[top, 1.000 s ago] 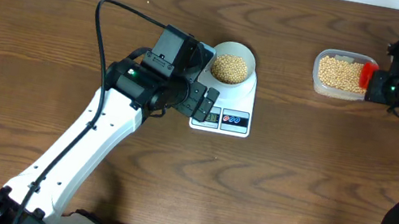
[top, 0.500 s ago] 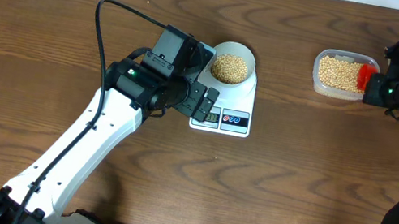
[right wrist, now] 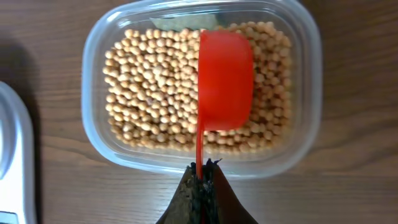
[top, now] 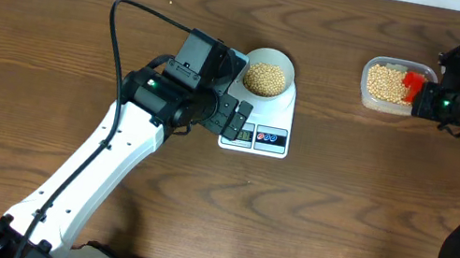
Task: Scoop item into bowl and weigh 50g on scale
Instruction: 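Dip the red scoop into the chickpeas and lift a second scoopful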
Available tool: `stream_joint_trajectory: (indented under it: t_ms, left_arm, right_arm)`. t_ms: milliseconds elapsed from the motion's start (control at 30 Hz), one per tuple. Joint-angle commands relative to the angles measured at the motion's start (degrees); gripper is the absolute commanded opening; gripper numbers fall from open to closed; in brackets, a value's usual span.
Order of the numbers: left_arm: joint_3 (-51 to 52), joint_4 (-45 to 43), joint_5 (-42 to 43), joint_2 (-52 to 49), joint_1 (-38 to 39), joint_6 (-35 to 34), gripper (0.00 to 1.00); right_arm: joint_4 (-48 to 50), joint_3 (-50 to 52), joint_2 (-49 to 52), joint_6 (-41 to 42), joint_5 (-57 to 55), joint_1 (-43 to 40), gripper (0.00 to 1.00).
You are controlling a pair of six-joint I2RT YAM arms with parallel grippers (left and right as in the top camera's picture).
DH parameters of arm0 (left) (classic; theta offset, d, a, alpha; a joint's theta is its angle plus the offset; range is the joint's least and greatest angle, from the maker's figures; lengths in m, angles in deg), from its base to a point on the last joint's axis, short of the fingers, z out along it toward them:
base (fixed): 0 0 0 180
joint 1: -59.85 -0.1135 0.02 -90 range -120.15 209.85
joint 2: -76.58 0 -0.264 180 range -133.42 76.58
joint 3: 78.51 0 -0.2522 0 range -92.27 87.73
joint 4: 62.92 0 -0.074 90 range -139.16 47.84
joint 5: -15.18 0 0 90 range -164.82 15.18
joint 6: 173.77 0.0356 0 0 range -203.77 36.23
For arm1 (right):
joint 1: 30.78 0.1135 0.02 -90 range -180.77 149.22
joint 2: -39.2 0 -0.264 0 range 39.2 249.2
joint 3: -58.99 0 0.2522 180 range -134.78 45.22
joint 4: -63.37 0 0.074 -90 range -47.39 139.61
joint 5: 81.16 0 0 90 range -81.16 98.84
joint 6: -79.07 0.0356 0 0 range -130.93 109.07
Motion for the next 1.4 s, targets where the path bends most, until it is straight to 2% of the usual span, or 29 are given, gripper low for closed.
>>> stream_joint_trajectory:
  t_ms: [0, 667, 1133, 1367]
  left_arm:
    - [0.55, 0.0, -0.76, 0.22, -0.22, -0.04, 0.98]
    - [0.55, 0.0, -0.76, 0.22, -0.22, -0.04, 0.98]
    - [0.55, 0.0, -0.76, 0.22, -0.22, -0.04, 0.98]
    - [0.55, 0.0, -0.76, 0.22, -0.22, -0.04, 0.98]
  right_arm:
    - [0.26, 0.7, 2.27, 1.88, 4.28, -0.26, 0.01]
    - [1.07, 0.7, 4.04, 6.49, 18.4, -4.76, 0.01]
    - [0.42, 0.7, 6.62, 6.49, 20.98, -5.66, 0.01]
    - [1.6, 0.7, 6.62, 6.49, 29.27, -8.09, 0.01]
